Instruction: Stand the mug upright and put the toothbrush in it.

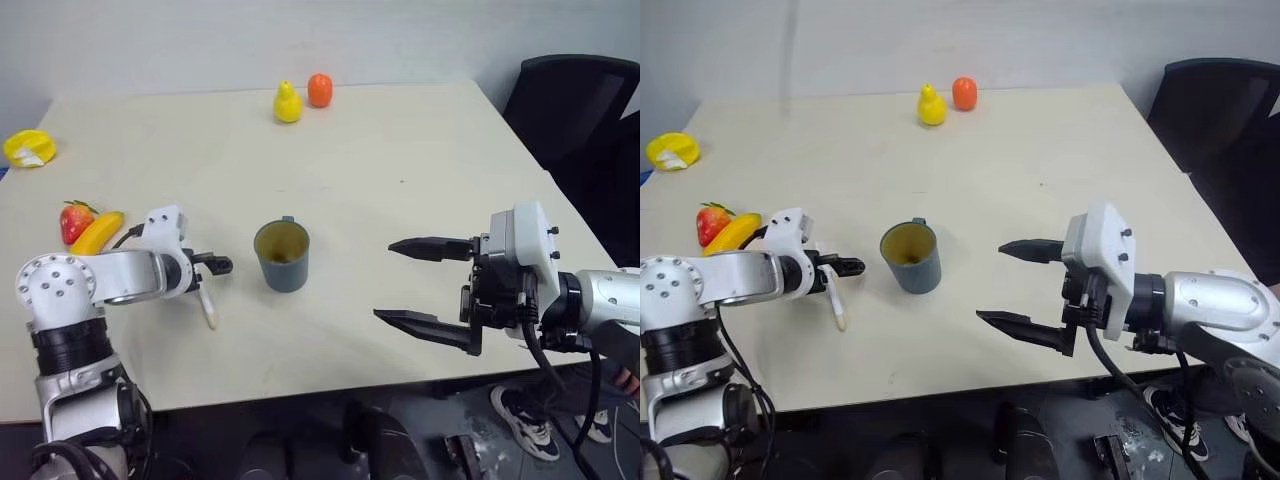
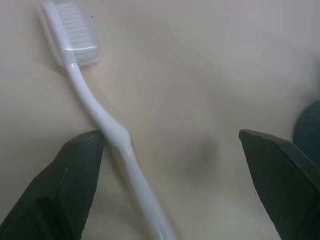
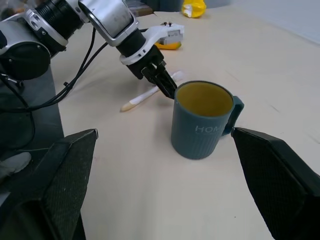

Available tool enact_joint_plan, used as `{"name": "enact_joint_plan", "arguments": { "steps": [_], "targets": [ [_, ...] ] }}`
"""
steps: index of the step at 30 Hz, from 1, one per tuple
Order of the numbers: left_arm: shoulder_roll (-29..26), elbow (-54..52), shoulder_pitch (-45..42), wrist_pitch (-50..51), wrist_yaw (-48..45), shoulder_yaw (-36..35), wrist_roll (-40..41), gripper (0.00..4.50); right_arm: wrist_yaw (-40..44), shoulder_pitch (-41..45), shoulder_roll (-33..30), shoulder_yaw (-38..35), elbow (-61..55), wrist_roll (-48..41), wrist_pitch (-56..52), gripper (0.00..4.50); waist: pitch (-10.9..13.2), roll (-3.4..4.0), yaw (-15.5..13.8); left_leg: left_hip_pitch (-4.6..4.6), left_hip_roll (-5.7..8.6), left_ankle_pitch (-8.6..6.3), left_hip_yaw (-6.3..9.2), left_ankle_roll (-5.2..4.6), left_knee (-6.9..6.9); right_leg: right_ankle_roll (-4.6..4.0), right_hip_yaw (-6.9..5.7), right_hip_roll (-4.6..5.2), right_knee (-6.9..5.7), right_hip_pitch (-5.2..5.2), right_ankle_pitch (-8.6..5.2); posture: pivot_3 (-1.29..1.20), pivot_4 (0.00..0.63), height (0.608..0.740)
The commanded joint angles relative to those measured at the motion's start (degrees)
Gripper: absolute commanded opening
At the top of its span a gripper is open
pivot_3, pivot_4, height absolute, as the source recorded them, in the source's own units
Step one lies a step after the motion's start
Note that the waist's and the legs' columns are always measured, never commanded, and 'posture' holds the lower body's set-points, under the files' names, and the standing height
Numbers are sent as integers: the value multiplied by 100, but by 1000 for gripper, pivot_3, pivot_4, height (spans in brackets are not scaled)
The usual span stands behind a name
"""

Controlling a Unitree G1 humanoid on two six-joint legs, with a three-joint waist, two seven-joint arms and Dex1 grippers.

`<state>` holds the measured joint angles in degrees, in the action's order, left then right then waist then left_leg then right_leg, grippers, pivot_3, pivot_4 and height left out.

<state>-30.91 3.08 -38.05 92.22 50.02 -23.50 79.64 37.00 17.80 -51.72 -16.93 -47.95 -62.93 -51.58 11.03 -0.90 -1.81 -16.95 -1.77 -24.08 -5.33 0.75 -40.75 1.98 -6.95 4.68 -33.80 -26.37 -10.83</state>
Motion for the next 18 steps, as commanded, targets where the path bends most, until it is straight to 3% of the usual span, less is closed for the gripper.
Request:
{"name": "enact_joint_plan", "arguments": {
  "steps": [1,12,18],
  "targets": [
    [220,601,-28,28,450,57,331,3665,-376,-89,-108,-252,-283,-255,118,4500,-6,6,-12,1,1,0,0,0,1,0,2,2,-3,0,0,0,150,740],
    [157,1032,-471,28,802,55,-61,330,-1047,-421,-275,-451,-502,-589,288,4500,-10,10,-122,-2,4,1,-1,0,2,1,1,2,-8,-2,0,0,150,740],
    [-25,584,-623,-119,171,235,-974,185,-1105,-733,-444,-684,-477,-796,350,4500,-10,9,-106,-1,1,2,-4,3,2,1,1,-2,0,-3,0,0,150,740]
  ]
}}
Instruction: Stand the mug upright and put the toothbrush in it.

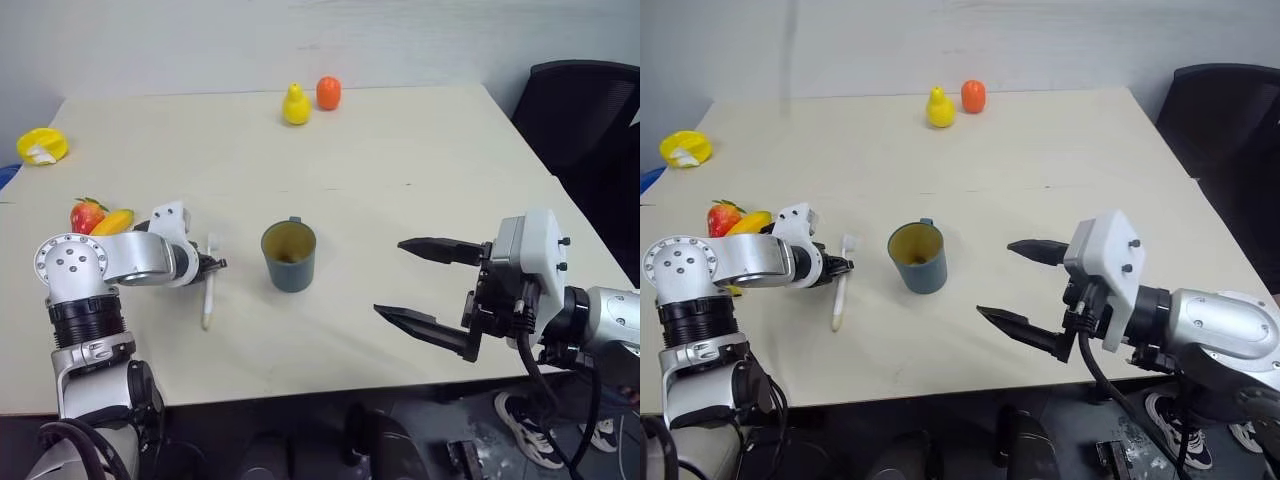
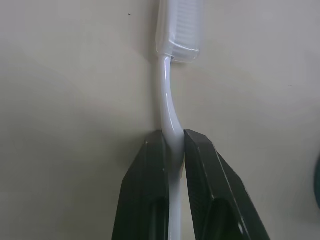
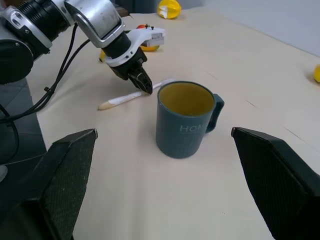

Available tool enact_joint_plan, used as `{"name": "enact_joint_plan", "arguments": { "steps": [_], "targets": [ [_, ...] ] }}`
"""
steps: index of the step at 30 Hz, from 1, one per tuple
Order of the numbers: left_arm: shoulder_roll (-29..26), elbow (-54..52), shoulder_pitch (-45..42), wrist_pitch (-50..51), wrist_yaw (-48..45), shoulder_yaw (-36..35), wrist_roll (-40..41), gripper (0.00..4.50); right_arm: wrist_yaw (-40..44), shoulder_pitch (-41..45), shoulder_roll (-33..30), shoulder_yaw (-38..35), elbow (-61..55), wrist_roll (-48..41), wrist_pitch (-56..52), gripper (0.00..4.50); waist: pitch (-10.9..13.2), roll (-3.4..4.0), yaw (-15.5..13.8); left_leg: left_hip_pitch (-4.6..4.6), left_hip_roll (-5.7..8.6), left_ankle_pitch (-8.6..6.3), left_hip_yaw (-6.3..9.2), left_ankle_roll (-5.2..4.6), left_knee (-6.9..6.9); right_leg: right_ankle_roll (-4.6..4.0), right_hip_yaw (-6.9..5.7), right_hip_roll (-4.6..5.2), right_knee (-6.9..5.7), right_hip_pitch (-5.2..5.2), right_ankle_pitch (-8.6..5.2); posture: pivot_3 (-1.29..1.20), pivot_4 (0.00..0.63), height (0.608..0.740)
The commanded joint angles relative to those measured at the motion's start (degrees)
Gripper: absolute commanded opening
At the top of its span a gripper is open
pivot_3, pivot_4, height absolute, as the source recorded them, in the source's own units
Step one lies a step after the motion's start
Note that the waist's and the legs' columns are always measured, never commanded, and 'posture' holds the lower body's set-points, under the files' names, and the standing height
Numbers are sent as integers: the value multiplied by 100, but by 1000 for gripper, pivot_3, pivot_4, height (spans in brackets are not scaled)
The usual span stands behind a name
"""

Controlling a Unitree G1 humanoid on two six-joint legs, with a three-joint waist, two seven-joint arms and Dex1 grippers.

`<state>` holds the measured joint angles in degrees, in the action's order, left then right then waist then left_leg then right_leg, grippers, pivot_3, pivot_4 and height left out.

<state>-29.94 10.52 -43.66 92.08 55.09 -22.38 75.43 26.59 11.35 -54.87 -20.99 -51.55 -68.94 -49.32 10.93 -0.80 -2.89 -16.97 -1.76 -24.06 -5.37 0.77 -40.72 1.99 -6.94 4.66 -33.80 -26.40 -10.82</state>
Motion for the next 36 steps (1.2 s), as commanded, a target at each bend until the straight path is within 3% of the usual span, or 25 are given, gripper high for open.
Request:
{"name": "enact_joint_plan", "arguments": {
  "steps": [1,6,10,16,22,27,36],
  "targets": [
    [-128,-193,-136,-330,-544,132,-724,185,-72,-141,-165,-316,-113,-241,130,4500,0,0,3,0,-1,0,0,2,1,0,0,-2,1,-1,0,0,150,740],
    [-340,-122,-637,-2057,-3004,612,-1721,185,-255,-308,-340,-461,-106,-603,165,4500,6,-10,9,-15,-5,1,-16,5,6,-2,-14,-9,1,-11,-1,0,150,740],
    [-208,219,-1457,-3317,-5460,305,-1626,185,-521,-339,-397,-484,-131,-635,245,4500,10,-16,-1,-37,-7,1,-29,4,12,-4,-65,-9,12,-16,-2,0,150,740],
    [-170,-157,-1656,-3542,-7433,763,-1758,185,-786,-432,-397,-444,-221,-610,348,4500,13,-23,59,-23,0,3,-47,-5,65,1,-68,-9,40,-16,1,0,150,740],
    [-459,-987,-1246,-3657,-8648,1547,-2243,185,-1024,-627,-387,-561,-318,-614,439,4500,17,-29,155,-30,-5,8,-34,-6,63,2,-52,-10,42,-17,1,0,150,740],
    [-674,-1433,-997,-3705,-9276,1804,-2499,185,-1205,-758,-370,-569,-400,-637,537,4500,17,-29,159,-26,-12,10,-32,-3,65,-1,-29,-16,40,-17,-1,0,150,740],
    [-605,-1732,-113,-4528,-9595,1817,-3201,185,-1296,-726,-389,-503,-328,-649,669,4500,17,-29,149,-31,-13,7,-5,-9,67,0,-30,-15,51,-17,-2,0,150,740]
  ]
}}
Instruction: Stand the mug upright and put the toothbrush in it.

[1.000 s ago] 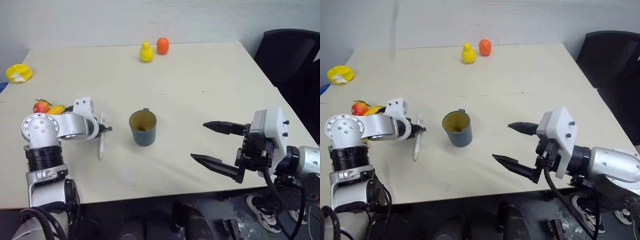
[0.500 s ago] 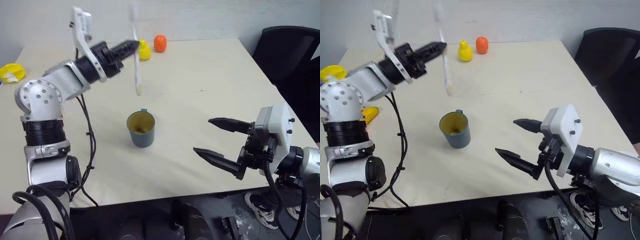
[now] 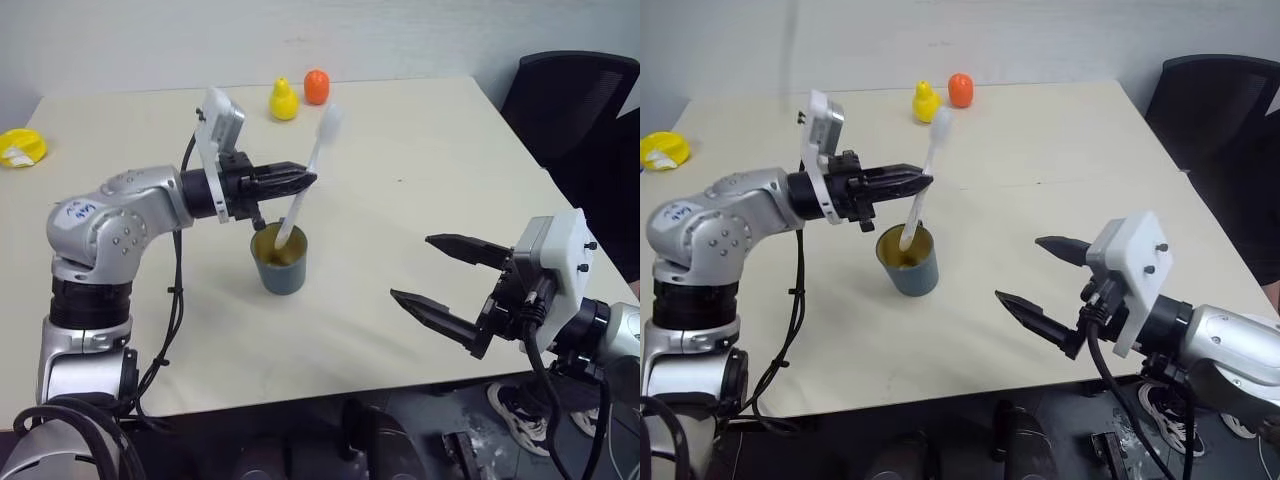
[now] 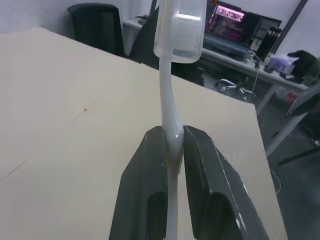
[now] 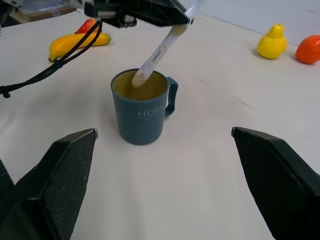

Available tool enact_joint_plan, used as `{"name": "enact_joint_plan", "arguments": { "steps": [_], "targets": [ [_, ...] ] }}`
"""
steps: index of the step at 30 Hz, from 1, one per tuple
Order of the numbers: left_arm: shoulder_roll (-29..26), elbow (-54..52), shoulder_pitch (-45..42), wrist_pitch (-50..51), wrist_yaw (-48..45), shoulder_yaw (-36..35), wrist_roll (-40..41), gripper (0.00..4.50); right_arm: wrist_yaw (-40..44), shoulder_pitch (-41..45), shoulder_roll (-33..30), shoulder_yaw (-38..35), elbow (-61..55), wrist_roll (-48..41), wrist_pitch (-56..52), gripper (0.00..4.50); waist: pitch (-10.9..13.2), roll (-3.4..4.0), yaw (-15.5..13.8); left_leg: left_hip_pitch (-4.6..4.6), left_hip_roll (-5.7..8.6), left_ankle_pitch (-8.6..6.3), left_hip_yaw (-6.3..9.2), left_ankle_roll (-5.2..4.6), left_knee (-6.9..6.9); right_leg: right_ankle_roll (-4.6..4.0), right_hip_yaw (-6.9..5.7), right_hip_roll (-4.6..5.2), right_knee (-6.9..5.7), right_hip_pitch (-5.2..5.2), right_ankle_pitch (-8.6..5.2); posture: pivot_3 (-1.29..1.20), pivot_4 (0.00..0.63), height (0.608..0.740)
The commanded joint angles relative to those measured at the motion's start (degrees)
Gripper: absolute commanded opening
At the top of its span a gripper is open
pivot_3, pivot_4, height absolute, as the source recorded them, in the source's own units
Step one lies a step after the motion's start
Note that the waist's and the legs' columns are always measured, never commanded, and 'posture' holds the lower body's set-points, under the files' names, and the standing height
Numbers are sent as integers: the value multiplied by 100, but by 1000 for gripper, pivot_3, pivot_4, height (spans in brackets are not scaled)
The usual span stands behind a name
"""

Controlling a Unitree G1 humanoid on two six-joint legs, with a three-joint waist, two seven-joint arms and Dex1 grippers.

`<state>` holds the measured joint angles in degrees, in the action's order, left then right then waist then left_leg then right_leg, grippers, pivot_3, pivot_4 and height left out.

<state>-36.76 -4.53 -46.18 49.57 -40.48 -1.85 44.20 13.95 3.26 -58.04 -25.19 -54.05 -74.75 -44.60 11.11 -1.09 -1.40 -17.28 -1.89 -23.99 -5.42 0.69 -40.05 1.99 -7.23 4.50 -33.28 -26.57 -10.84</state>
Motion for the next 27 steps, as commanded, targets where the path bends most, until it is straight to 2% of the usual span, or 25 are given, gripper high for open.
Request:
{"name": "enact_joint_plan", "arguments": {
  "steps": [1,3,5,11,13,15,19,21,23,25,27],
  "targets": [
    [125,-212,190,-318,-2,-268,-96,185,-27,95,-75,-75,-60,-78,205,4500,0,-1,-2,-1,0,0,3,-1,0,0,0,0,1,0,0,0,150,740],
    [242,-211,328,-405,100,-349,-120,899,15,131,-101,-56,3,-72,215,4500,1,-2,-6,-3,-1,-1,5,-2,0,0,-2,0,5,0,0,0,150,740],
    [265,-350,506,-386,29,-442,-17,1370,79,194,-130,-25,84,-70,212,4500,1,-2,-7,-3,-1,-2,8,-4,0,1,-1,1,25,0,0,0,150,740],
    [88,-638,757,-120,-109,-877,354,3244,431,347,-199,47,367,35,175,4500,1,-2,-3,-5,-4,-4,10,-8,2,5,-2,-1,23,0,3,0,150,740],
    [-202,-692,820,-258,-467,-964,310,3820,672,362,-249,61,513,152,149,4500,1,-2,1,-5,-4,-4,10,-8,2,5,-3,-1,24,0,3,0,150,740],
    [-800,-662,894,-386,-1119,-921,160,4422,1036,317,-338,34,706,339,126,4500,2,-1,13,-4,-3,-4,7,-9,2,5,-3,-3,27,-1,3,0,150,740],
    [-2190,-261,1154,-918,-2631,-894,-249,4469,1906,126,-612,-112,1068,685,90,4500,5,3,8,-1,-8,-5,-3,-8,9,-5,-9,-9,32,-5,-3,0,150,740],
    [-2990,199,1378,-1585,-3485,-842,-774,4469,2506,30,-802,-234,1306,803,48,4500,7,7,6,-9,-9,-6,-8,-8,9,-7,-22,-9,35,-9,-5,0,150,740],
    [-3544,613,1589,-2310,-4133,-765,-1240,4469,2984,-4,-945,-272,1494,939,77,4500,11,13,9,-10,-12,-9,-12,-10,12,-12,-37,-11,40,-15,-9,0,150,740],
    [-3759,953,1607,-2822,-4416,-692,-1541,4469,3240,69,-990,-227,1648,1069,134,4500,13,18,5,-10,-15,-17,-16,-22,12,-13,-49,-12,41,-20,-12,0,150,740],
    [-3709,1182,1403,-2959,-4424,-691,-1628,4469,3301,277,-948,-99,1801,1137,159,4500,15,21,-13,-12,-16,-23,-16,-32,10,-12,-45,-7,43,-22,-12,0,150,740]
  ]
}}
